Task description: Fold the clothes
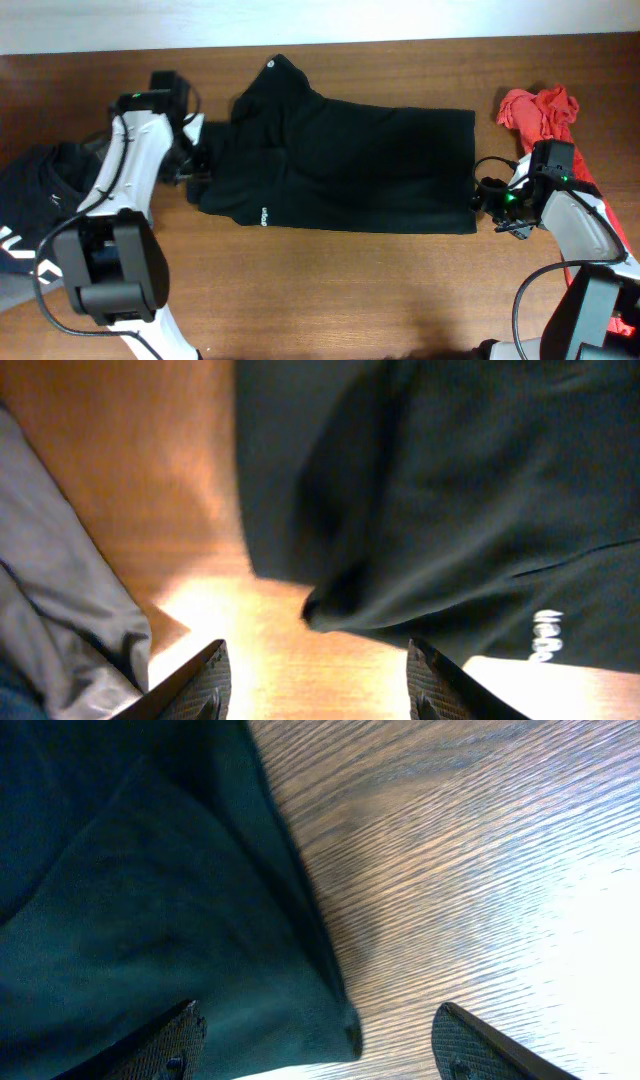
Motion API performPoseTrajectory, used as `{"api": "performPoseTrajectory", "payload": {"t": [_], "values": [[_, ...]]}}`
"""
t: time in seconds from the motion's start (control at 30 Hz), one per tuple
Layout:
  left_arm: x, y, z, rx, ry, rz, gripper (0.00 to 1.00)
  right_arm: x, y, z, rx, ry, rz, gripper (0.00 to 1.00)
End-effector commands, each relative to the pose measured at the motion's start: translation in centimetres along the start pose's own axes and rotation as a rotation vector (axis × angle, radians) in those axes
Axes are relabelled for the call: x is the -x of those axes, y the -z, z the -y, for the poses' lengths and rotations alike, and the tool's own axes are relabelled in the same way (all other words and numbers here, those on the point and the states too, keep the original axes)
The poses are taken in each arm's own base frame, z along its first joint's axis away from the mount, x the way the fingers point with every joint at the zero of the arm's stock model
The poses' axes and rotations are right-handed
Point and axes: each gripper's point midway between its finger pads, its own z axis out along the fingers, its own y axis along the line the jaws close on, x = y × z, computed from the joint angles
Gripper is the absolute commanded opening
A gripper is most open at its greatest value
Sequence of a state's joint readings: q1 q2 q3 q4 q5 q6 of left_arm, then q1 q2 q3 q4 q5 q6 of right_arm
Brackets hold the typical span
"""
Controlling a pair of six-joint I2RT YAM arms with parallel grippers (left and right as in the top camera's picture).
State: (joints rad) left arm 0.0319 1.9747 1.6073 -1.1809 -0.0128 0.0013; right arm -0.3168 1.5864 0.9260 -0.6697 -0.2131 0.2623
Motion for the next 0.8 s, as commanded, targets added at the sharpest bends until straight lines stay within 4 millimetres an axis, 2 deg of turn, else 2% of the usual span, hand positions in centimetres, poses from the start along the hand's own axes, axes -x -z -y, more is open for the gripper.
{"api": "performPoseTrajectory", "payload": {"t": [0.0, 0.13, 0.3, 0.37, 0.4, 0.47, 0.5, 0.6, 0.77], "values": [[-1.0, -1.5, 0.7, -0.118, -0.016, -0.020, 0.56, 1.2, 1.0, 0.6, -0.041, -0.001, 0.055, 0.78], [-0.5, -2.9, 2.0, -0.214, -0.124, 0.032, 0.53, 1.2, 1.0, 0.6, -0.041, -0.001, 0.055, 0.78], [-1.2, -4.4, 2.6, -0.216, -0.190, 0.030, 0.48, 1.2, 1.0, 0.6, -0.041, -0.001, 0.055, 0.78], [-1.3, -5.1, 2.6, -0.215, -0.190, 0.035, 0.38, 1.2, 1.0, 0.6, -0.041, -0.001, 0.055, 0.78], [-1.5, -5.3, 2.6, -0.212, -0.190, 0.030, 0.29, 1.2, 1.0, 0.6, -0.041, -0.001, 0.055, 0.79], [-1.9, -5.7, 2.0, -0.180, -0.186, 0.014, 0.04, 1.2, 1.0, 0.6, -0.041, -0.001, 0.055, 0.79], [-2.1, -5.9, 1.4, -0.147, -0.163, 0.002, 0.01, 1.2, 1.0, 0.6, -0.041, -0.001, 0.055, 0.81], [-2.2, -6.0, -0.4, -0.063, -0.068, -0.010, 0.00, 1.2, 1.0, 0.6, -0.041, -0.001, 0.054, 0.85], [-1.7, -5.5, -2.4, -0.047, 0.037, 0.010, 0.00, 1.2, 0.8, 0.6, -0.042, -0.001, 0.052, 0.80]]}}
